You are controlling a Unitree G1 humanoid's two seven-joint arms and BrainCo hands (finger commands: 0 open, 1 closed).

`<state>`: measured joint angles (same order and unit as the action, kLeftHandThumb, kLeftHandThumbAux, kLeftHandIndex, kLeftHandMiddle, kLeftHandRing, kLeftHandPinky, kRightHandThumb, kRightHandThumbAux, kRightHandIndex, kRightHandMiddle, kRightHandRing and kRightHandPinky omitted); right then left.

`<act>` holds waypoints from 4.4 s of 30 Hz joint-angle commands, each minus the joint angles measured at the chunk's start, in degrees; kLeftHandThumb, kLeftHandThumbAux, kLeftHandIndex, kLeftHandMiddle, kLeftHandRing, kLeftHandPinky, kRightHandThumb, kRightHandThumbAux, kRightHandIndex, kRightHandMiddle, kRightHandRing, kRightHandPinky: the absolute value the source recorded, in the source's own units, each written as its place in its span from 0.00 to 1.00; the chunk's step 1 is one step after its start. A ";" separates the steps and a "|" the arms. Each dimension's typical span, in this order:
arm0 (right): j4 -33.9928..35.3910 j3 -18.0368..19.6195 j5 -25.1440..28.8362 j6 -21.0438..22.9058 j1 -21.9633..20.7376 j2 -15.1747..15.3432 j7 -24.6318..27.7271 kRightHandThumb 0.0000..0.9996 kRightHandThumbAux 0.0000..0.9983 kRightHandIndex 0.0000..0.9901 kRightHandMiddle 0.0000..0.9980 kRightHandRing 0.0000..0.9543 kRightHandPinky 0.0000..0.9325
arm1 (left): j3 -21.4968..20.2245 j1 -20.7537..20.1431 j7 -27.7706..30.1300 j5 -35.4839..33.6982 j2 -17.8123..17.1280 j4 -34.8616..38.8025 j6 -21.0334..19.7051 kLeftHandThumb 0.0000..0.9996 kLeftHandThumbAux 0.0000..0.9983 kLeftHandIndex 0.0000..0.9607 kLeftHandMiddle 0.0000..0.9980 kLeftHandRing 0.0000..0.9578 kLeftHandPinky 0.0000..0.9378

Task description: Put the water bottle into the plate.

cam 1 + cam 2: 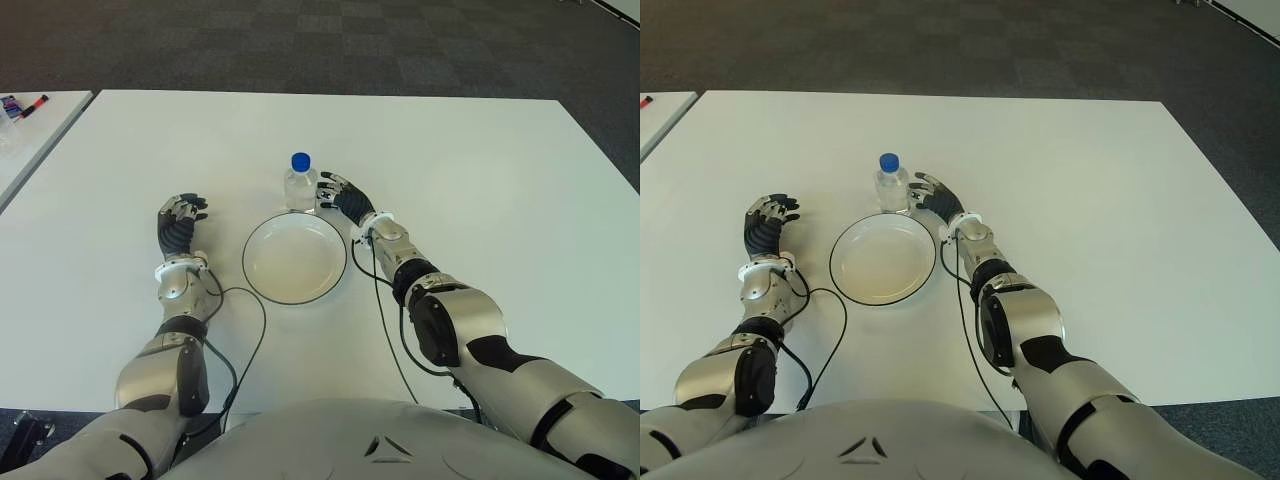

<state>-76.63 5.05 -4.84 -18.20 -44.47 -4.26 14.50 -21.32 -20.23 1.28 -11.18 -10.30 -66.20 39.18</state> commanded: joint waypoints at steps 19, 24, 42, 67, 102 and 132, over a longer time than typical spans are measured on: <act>-0.78 -0.68 -0.65 1.04 -1.65 -3.20 6.46 0.08 0.59 0.07 0.14 0.16 0.18 | -0.20 3.60 0.73 -0.87 1.82 -1.06 -2.91 0.68 0.71 0.44 0.44 0.44 0.46; -0.70 -1.32 -1.06 0.60 -1.89 -3.84 7.48 0.08 0.58 0.06 0.12 0.13 0.17 | -0.02 4.19 0.75 -0.82 1.82 -0.76 -3.23 0.68 0.71 0.44 0.44 0.43 0.46; -0.75 -4.31 -2.74 -0.12 -2.10 -3.88 9.15 0.10 0.57 0.05 0.10 0.11 0.16 | -2.24 12.96 14.73 -4.69 -3.44 2.83 0.67 0.51 0.70 0.40 0.41 0.44 0.47; -0.71 -4.78 -2.45 -0.27 -1.78 -3.69 10.17 0.12 0.57 0.07 0.13 0.14 0.19 | -4.82 15.60 23.62 -8.59 -4.98 -0.50 -2.39 0.23 0.62 0.29 0.36 0.40 0.43; -0.75 -4.46 -1.85 1.61 -1.18 -3.58 11.26 0.17 0.58 0.08 0.20 0.22 0.26 | -4.62 14.88 24.29 -8.76 -5.42 -0.33 -2.98 0.25 0.63 0.29 0.37 0.41 0.43; 0.77 -4.81 -1.10 -1.57 -0.65 -2.83 13.94 0.19 0.58 0.15 0.28 0.31 0.37 | -4.67 14.79 25.70 -9.12 -5.07 0.38 -1.43 0.23 0.64 0.29 0.37 0.41 0.43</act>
<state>-76.46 0.29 -6.34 -18.30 -45.17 -4.30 26.79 -26.33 -8.26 26.46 -20.36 -18.42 -63.16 40.28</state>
